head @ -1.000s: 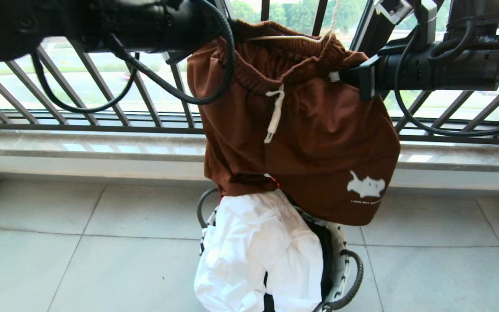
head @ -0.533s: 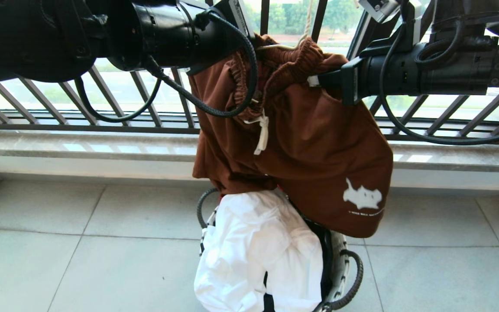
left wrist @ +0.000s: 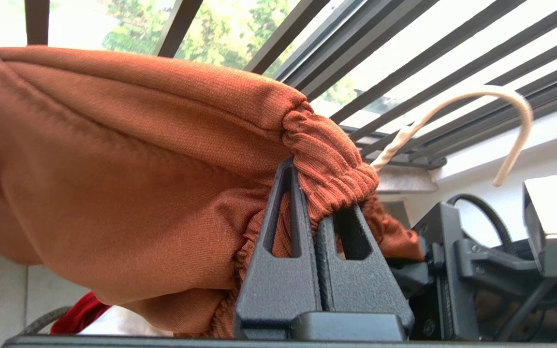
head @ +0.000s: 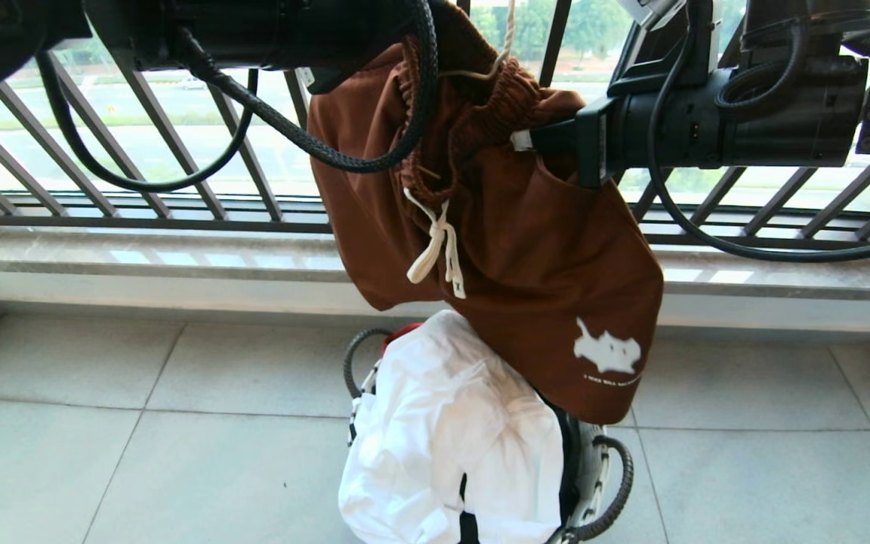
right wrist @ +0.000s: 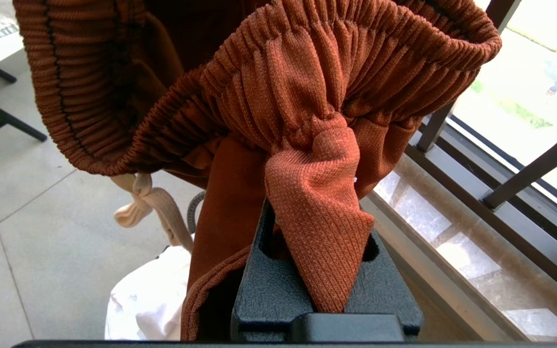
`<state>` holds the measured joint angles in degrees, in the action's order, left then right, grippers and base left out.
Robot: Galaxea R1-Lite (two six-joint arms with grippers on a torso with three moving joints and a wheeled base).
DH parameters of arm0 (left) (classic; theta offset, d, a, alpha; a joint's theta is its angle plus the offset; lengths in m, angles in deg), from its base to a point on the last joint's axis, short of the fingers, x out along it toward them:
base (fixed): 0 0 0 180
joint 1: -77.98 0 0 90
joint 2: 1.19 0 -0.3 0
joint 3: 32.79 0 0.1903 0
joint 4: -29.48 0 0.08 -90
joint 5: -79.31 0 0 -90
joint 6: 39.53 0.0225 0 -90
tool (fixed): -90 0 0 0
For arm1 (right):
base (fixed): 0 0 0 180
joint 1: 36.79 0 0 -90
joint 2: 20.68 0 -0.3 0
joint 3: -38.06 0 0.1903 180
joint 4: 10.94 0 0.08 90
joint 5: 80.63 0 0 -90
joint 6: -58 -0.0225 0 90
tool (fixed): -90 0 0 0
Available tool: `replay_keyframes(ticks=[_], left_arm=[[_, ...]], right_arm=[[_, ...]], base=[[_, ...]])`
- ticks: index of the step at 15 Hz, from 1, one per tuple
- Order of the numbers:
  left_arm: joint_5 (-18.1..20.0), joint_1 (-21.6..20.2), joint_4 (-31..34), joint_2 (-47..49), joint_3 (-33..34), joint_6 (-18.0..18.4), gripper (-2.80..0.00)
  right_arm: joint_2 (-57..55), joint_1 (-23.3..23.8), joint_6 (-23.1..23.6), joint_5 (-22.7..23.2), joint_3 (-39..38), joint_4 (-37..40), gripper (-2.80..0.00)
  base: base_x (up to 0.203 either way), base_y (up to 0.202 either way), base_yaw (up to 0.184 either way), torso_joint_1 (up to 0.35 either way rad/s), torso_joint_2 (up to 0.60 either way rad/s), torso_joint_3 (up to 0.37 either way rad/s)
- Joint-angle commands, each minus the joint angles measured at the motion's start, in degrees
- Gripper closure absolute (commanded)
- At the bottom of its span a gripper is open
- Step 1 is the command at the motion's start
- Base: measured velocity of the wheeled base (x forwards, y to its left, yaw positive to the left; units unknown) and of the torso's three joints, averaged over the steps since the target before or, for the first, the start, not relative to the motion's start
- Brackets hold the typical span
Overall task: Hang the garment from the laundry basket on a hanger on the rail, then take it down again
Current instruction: Hang the clothes on the clothes rack
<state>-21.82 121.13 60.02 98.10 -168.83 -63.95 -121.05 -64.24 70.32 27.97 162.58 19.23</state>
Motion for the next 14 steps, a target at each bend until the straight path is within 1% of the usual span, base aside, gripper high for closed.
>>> replay_keyframes(ticks=[1, 6, 7, 8, 10, 12, 14], left_arm=[[-0.32, 0.09, 1.98, -1.57, 0.00, -0.19, 0.00], [-0.74, 0.08, 2.54, -3.29, 0.00, 0.46, 0.00], [-0.74, 0.03, 2.58, -3.80, 0.00, 1.42, 0.00], [-0.79, 0.03, 2.50, -4.37, 0.00, 2.08, 0.00], [-0.84, -0.08, 2.57, -5.07, 0.10, 4.73, 0.00], [-1.82, -0.09, 2.58, -5.33, 0.86, 7.14, 0.00], [-2.67, -0.09, 2.58, -5.15, 0.97, 7.98, 0.00]], right_arm=[[1.45, 0.17, 0.08, 0.54, -0.86, 0.07, 0.00], [3.66, 1.05, 0.06, 8.35, -4.09, -1.03, 0.00], [3.88, 1.50, -0.17, 10.74, -5.95, -3.27, 0.00], [3.98, 1.76, -1.37, 12.08, -7.88, -6.23, 0.00], [4.05, 2.03, -4.44, 14.76, -10.65, -11.78, 0.00], [4.06, 3.06, -6.47, 18.26, -12.05, -13.69, 0.00], [3.98, 3.63, -7.05, 19.79, -13.71, -15.33, 0.00]], base=[[0.000, 0.000, 0.000, 0.000, 0.00, 0.000], [0.000, 0.000, 0.000, 0.000, 0.00, 0.000], [0.000, 0.000, 0.000, 0.000, 0.00, 0.000], [0.000, 0.000, 0.000, 0.000, 0.00, 0.000], [0.000, 0.000, 0.000, 0.000, 0.00, 0.000], [0.000, 0.000, 0.000, 0.000, 0.00, 0.000], [0.000, 0.000, 0.000, 0.000, 0.00, 0.000]])
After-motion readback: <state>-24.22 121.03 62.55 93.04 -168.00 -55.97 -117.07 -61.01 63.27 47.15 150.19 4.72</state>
